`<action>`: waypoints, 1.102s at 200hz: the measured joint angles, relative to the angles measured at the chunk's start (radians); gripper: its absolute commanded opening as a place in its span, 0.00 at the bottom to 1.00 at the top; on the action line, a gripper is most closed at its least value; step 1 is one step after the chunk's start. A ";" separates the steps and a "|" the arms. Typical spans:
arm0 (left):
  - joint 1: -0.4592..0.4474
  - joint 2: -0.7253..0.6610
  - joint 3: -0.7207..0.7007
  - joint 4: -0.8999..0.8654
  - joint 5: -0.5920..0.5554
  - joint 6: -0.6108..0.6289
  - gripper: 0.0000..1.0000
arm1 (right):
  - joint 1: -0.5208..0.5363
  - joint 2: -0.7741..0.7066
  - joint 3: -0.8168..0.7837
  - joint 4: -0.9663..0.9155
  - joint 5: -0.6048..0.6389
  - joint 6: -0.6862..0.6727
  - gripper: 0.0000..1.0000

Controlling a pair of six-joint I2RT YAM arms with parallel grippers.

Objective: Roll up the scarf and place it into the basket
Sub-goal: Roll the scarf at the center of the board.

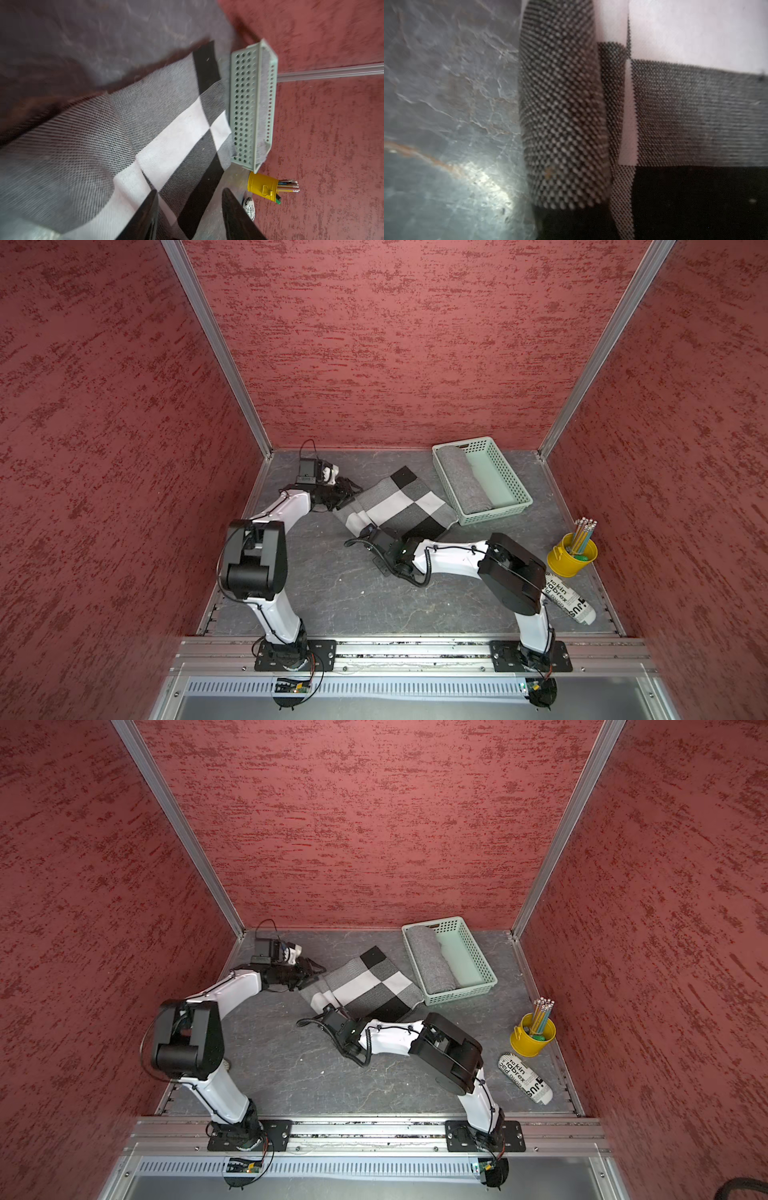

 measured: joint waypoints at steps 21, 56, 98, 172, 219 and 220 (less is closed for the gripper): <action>0.006 -0.149 -0.008 -0.045 -0.067 0.024 0.52 | -0.045 -0.045 -0.053 0.039 -0.187 0.105 0.08; -0.025 -0.335 -0.159 -0.102 -0.207 0.031 0.56 | -0.127 -0.121 -0.230 0.211 -0.517 0.319 0.05; -0.108 -0.421 -0.392 -0.193 -0.359 -0.027 0.63 | -0.191 -0.125 -0.394 0.513 -0.776 0.554 0.04; -0.259 -0.436 -0.555 -0.063 -0.424 -0.167 0.74 | -0.221 -0.125 -0.502 0.778 -0.940 0.764 0.05; -0.303 -0.259 -0.540 0.078 -0.452 -0.219 0.48 | -0.227 -0.116 -0.526 0.864 -0.964 0.810 0.16; -0.303 -0.256 -0.539 0.081 -0.453 -0.224 0.47 | -0.227 -0.116 -0.526 0.862 -0.964 0.808 0.16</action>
